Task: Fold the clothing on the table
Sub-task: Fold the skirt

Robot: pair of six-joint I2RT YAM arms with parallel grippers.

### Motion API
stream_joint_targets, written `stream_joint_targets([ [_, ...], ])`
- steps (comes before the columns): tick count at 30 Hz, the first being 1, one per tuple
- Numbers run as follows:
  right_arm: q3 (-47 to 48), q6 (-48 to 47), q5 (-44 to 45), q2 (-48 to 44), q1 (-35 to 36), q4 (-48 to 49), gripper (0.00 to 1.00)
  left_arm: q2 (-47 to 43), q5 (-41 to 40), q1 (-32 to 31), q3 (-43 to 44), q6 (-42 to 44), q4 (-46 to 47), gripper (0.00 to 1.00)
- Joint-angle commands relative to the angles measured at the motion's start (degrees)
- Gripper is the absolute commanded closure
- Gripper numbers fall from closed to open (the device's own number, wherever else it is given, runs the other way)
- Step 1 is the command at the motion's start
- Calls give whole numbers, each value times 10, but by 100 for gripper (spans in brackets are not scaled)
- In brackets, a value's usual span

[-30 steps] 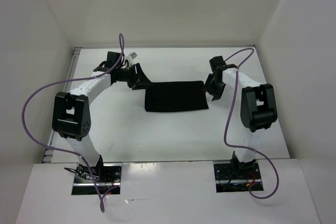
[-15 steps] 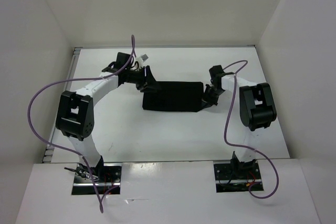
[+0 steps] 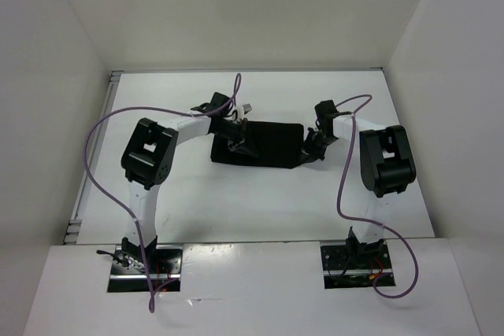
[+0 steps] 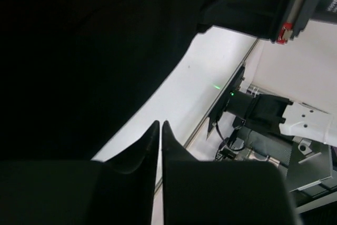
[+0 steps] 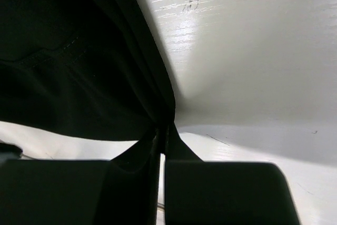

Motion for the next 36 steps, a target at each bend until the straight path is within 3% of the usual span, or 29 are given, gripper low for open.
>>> stream_joint_targets([
  [1, -24, -6, 23, 5, 3, 9, 100, 22, 16, 0, 54, 4, 11, 94],
  [4, -24, -6, 23, 5, 3, 9, 100, 46, 4, -6, 82, -1, -1, 100],
  [18, 49, 0, 34, -41, 3, -27, 100, 110, -71, -42, 86, 22, -79, 100],
  [25, 144, -6, 27, -102, 57, -81, 100, 153, -93, -48, 120, 27, -100, 100],
  [33, 157, 0, -14, -96, 132, -84, 100, 192, -75, -61, 185, 21, -105, 100],
  [36, 151, 5, -14, -90, 132, -84, 100, 160, -69, -44, 186, 16, -100, 90],
])
